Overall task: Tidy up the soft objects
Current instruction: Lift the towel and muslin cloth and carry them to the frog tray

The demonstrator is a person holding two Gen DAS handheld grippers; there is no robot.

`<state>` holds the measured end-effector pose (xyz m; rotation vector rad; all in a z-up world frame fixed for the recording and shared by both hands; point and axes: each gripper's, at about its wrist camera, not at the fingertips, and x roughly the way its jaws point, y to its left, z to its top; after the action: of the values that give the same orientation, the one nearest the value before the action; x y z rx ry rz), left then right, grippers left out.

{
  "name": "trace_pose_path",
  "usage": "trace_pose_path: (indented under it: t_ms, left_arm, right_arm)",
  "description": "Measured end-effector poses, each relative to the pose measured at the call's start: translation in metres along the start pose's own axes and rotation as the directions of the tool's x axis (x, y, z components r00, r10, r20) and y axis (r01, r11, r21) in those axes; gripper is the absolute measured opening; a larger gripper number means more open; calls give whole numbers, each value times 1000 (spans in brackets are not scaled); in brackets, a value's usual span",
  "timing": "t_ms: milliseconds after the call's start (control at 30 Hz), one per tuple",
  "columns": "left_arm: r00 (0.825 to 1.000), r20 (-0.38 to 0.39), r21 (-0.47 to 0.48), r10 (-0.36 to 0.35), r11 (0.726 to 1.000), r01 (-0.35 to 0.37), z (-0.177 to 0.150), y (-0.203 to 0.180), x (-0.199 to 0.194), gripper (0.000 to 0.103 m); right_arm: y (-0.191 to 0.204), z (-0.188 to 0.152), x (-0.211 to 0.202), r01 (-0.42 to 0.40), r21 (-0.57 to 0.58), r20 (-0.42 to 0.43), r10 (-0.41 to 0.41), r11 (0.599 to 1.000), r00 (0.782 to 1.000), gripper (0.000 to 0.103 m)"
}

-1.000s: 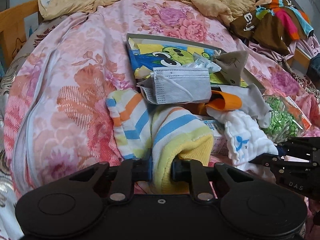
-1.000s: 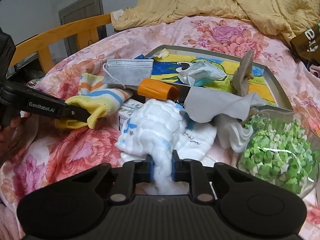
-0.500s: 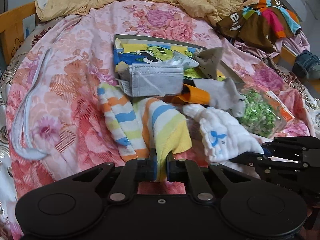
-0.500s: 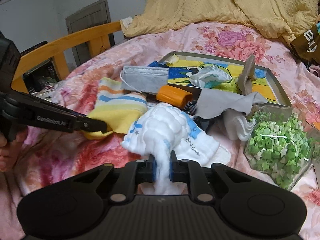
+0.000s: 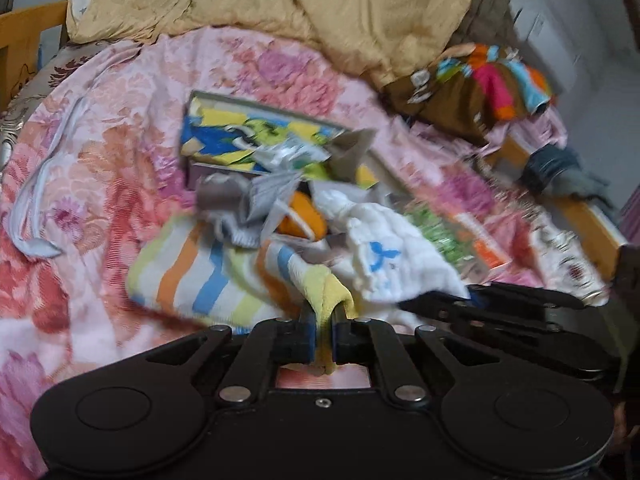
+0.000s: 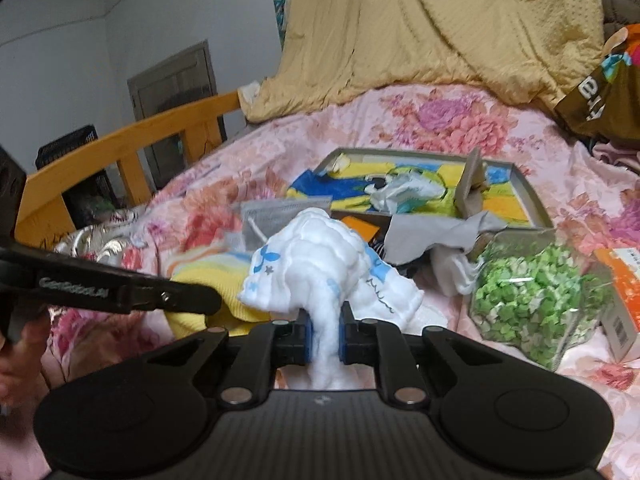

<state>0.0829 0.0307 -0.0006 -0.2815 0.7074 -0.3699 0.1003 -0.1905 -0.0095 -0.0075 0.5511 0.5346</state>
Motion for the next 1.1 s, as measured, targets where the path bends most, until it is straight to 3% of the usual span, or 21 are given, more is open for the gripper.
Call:
trace_pose_path:
  t_ms: [200, 700, 867, 1100]
  left_arm:
    - [998, 32, -4, -61, 998, 61, 1, -13, -14, 6]
    - [981, 19, -54, -192, 980, 192, 59, -41, -33, 6]
    - [971, 75, -29, -226, 973, 228, 88, -55, -27, 6]
    - [958, 188, -25, -217, 974, 225, 139, -59, 10, 6]
  right_arm:
    - [-9, 6, -18, 25, 25, 93, -27, 999, 995, 13]
    - [-49, 23, -44, 62, 126, 240, -91, 990, 967, 13]
    - [-61, 31, -43, 88, 146, 268, -125, 985, 955, 13]
    - [-83, 60, -17, 116, 142, 337, -158, 983, 928, 13]
